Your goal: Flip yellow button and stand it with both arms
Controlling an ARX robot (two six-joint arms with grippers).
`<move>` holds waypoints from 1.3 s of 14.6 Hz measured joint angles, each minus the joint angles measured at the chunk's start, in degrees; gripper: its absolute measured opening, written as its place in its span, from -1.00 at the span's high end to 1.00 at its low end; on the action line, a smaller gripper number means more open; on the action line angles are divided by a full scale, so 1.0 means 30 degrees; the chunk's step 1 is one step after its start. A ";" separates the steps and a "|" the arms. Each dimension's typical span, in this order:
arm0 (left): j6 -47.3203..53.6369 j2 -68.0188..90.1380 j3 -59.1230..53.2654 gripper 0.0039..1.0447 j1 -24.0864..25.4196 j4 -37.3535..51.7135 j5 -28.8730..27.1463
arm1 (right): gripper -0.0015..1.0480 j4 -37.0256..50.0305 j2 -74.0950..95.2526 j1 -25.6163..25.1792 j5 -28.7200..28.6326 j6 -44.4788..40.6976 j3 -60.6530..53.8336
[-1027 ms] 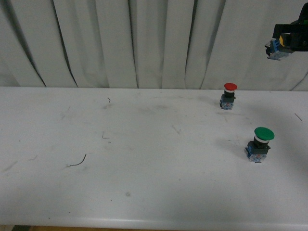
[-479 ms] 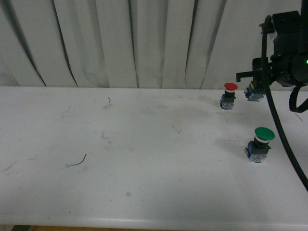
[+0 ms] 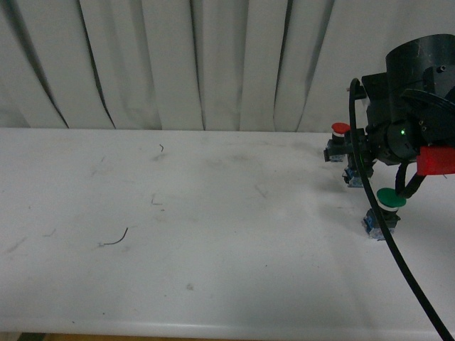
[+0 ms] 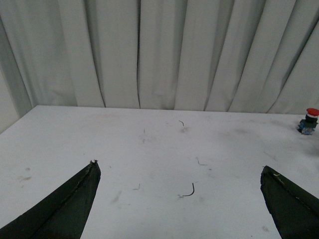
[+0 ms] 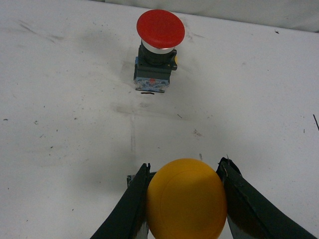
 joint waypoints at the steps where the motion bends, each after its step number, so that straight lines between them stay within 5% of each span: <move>1: 0.0007 0.0000 0.0000 -0.88 0.0000 0.0000 0.0000 | 0.31 -0.0124 0.0277 -0.0022 0.0000 -0.0138 0.0270; 19: 0.0007 0.0000 0.0000 -0.88 0.0000 0.0000 0.0000 | 0.27 -0.1173 0.1741 0.0000 0.0160 -0.0729 0.1953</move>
